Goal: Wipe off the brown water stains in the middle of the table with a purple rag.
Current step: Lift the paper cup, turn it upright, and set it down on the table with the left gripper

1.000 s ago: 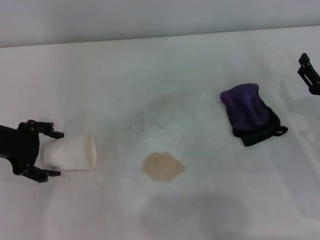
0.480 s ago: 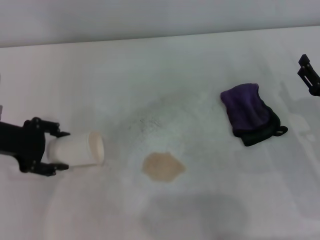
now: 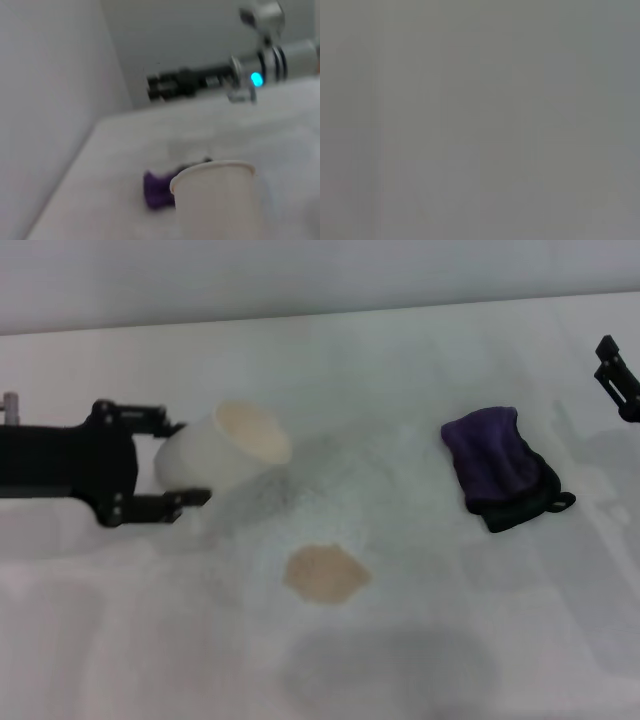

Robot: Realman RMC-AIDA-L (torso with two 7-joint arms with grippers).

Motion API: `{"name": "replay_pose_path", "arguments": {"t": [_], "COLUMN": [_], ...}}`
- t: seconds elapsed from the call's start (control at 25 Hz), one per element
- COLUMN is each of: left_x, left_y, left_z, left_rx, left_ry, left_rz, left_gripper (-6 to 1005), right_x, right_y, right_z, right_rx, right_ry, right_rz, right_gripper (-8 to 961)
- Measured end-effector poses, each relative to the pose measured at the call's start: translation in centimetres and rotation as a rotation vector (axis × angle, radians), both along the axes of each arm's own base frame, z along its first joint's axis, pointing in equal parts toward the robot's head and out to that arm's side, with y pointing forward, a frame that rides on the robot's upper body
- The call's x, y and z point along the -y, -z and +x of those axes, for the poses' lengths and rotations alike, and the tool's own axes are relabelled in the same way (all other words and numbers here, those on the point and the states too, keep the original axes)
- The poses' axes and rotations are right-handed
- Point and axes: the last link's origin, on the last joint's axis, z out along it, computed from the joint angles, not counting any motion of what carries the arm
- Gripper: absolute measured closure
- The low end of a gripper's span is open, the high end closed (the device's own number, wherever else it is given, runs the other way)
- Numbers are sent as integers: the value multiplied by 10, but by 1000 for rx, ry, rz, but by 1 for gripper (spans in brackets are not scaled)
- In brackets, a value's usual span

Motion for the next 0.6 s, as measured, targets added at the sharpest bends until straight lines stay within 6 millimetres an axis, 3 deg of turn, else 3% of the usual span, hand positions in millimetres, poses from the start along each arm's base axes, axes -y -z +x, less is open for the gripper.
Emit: {"name": "replay_pose_path", "arguments": {"t": [0.24, 0.6], "left_x": [6, 41], "left_y": [7, 15], "left_z": [-3, -58], "left_rx": [197, 370], "left_ry": [-79, -318], "left_rz": [63, 257], "left_gripper": [347, 349], "right_x": [2, 5], "right_y": [-2, -3], "right_z": [-2, -3], "right_rx": [30, 70], "right_ry": [-34, -69], "right_rz": [-10, -35], "right_gripper": [112, 113]}}
